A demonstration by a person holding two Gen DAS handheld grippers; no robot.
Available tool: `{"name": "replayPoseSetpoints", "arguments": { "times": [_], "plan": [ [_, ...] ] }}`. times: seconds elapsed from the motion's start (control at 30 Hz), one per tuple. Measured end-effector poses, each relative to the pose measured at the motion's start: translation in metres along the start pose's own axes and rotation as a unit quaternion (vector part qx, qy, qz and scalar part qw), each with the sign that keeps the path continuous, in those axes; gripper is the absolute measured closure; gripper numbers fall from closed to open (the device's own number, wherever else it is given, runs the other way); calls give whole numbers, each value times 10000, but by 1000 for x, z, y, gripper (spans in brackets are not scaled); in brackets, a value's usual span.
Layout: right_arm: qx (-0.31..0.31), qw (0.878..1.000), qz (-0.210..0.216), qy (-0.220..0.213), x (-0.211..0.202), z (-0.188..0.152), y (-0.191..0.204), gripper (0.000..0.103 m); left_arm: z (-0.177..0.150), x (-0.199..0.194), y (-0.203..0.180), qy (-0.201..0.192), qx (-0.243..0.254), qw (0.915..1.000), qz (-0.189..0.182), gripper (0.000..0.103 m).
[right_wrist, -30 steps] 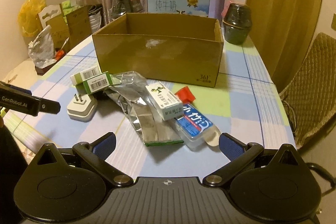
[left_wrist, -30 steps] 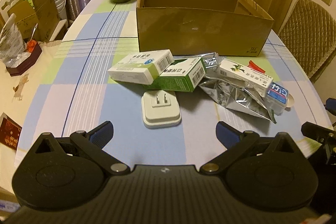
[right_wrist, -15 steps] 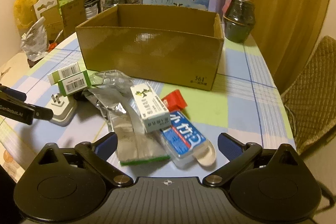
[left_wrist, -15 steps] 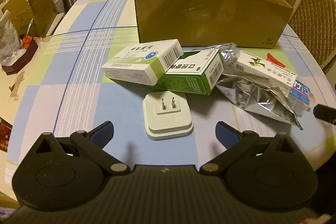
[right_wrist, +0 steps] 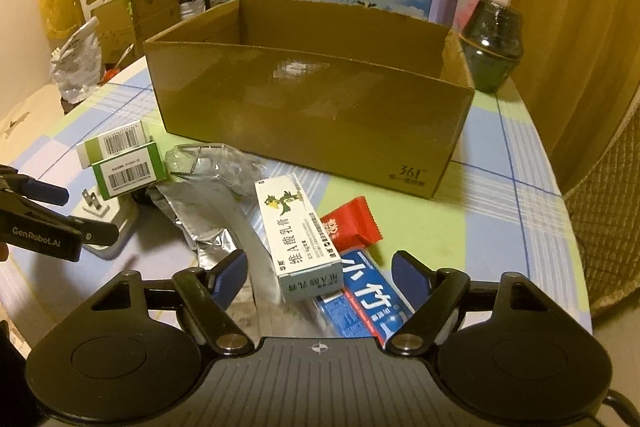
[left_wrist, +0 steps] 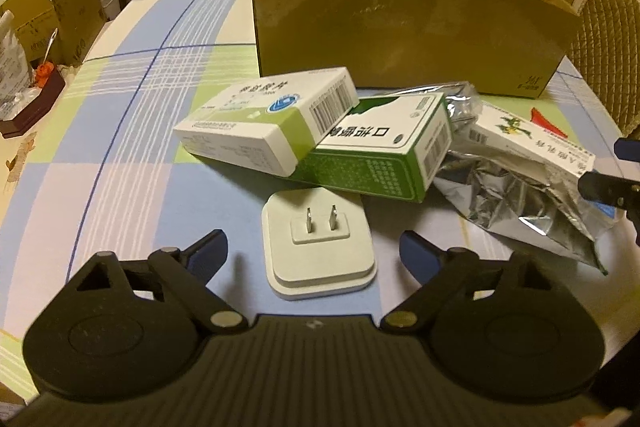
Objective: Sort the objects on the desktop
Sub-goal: 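Grasp the white plug adapter with the left tool while the right tool grasps the white ointment box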
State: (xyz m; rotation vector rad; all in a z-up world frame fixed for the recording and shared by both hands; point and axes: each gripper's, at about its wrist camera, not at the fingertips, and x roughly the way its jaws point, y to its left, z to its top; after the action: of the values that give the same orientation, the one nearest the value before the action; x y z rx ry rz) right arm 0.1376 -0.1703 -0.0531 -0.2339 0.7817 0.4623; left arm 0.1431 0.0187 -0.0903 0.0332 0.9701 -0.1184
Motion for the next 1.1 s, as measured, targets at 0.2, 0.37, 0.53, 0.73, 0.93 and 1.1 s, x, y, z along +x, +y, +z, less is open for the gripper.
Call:
{"name": "replayPoseSetpoints", "arguments": {
  "times": [0.2,0.37,0.53,0.73,0.93,1.1],
  "plan": [
    [-146,9999,29,30,15,6,2,35,1,10,2,30,20,10000,71,18],
    [-216,9997,92,98,25,12,1,40,-1,17,-1,148,55,9999,41,29],
    [-451,9987,172,191,37,17,5,45,-1,18,-4,143,158,9997,111,39],
    [-624,9969,301,384,51,20,6,57,0,21,-4,101,172,9997,137,38],
    [-699,9961,344,404,54,19,7,67,0,22,-4,53,204,9996,163,36],
    [-628,9970,332,301,47,17,8,68,-1,20,-3,12,214,9997,144,43]
  ]
}}
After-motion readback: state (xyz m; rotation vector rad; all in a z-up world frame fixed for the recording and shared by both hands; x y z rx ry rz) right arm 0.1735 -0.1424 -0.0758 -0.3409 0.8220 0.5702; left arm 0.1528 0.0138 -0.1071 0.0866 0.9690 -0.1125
